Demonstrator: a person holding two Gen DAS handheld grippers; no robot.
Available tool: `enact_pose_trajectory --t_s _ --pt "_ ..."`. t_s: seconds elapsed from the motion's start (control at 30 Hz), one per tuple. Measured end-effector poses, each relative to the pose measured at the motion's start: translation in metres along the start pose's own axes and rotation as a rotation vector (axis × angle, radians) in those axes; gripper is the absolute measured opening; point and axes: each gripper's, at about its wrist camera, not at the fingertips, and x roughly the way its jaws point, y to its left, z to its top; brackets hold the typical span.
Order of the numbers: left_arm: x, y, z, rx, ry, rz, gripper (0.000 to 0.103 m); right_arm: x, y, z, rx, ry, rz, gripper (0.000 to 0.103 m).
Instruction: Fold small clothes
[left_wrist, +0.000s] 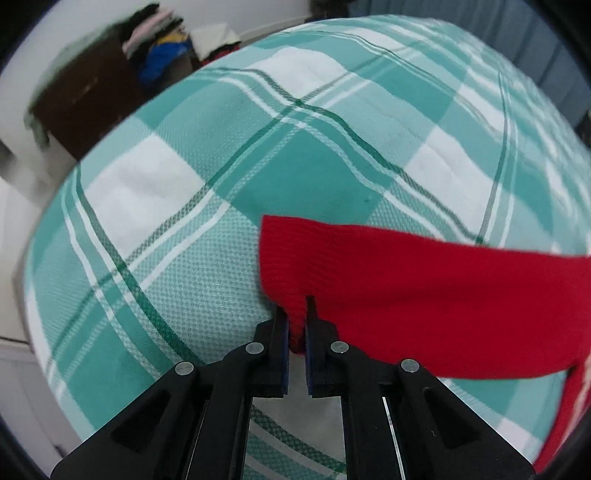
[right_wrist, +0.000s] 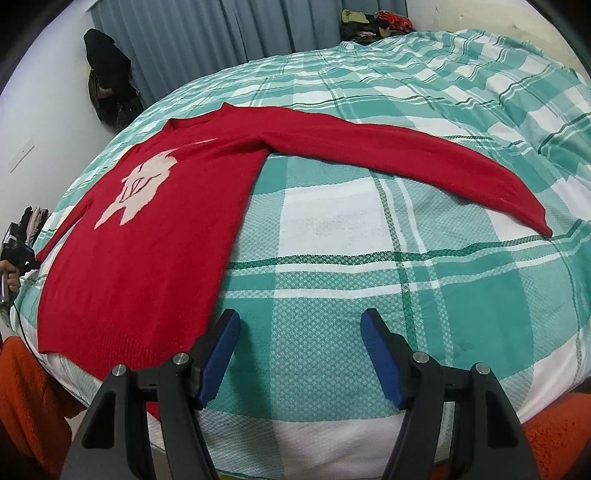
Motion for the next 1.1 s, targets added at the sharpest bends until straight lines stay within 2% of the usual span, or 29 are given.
enact_pose_trajectory --t_s 0.1,0.13,0.2,0.27,0.33,0.43,0.53,0.63,0.7,0.8,0.93,1.0,1.03,1.1 --pt "-0.001 -0.003 -0.001 -0.002 -0.009 0.021 0.006 0.0 -0.004 -0.001 0.016 -0.001 0.005 0.068" --pt "-0.002 -0.003 -0.001 -0.002 -0.012 0.022 0.012 0.0 -0.006 -0.001 0.024 -0.001 0.007 0.068" --pt "-0.013 -0.004 -0.005 0.008 -0.023 0.021 0.027 -0.002 -0.008 0.0 0.037 -0.003 0.005 0.069" --pt "-0.037 -0.004 -0.015 0.025 -0.059 0.009 0.056 -0.006 -0.011 0.001 0.052 -0.018 -0.001 0.074" --pt "-0.062 -0.005 -0.028 0.058 -0.121 0.003 0.064 -0.013 -0.014 0.002 0.06 -0.044 -0.011 0.08" --pt "-0.099 -0.015 -0.06 0.133 -0.191 -0.029 0.068 -0.022 -0.011 0.004 0.04 -0.077 -0.039 0.084" --pt "-0.134 -0.041 -0.099 0.216 -0.225 -0.118 0.074 -0.031 0.005 0.007 -0.022 -0.1 -0.044 0.084" --pt "-0.162 -0.077 -0.145 0.318 -0.23 -0.237 0.078 -0.041 0.029 0.008 -0.11 -0.119 0.0 0.084" --pt "-0.175 -0.109 -0.186 0.4 -0.217 -0.314 0.078 -0.047 0.052 0.005 -0.195 -0.135 0.056 0.084" --pt "-0.177 -0.149 -0.234 0.495 -0.187 -0.375 0.078 -0.043 0.075 -0.003 -0.284 -0.124 0.1 0.084" --pt "-0.16 -0.187 -0.29 0.619 -0.142 -0.361 0.078 -0.019 0.089 -0.023 -0.367 -0.04 0.122 0.084" --pt "-0.147 -0.196 -0.315 0.687 -0.121 -0.305 0.078 -0.002 0.087 -0.031 -0.373 0.038 0.105 0.085" --pt "-0.147 -0.194 -0.323 0.71 -0.153 -0.29 0.078 0.005 0.083 -0.036 -0.362 0.079 0.098 0.085" --pt "-0.151 -0.19 -0.328 0.742 -0.182 -0.273 0.084 0.004 0.081 -0.037 -0.354 0.073 0.108 0.087"
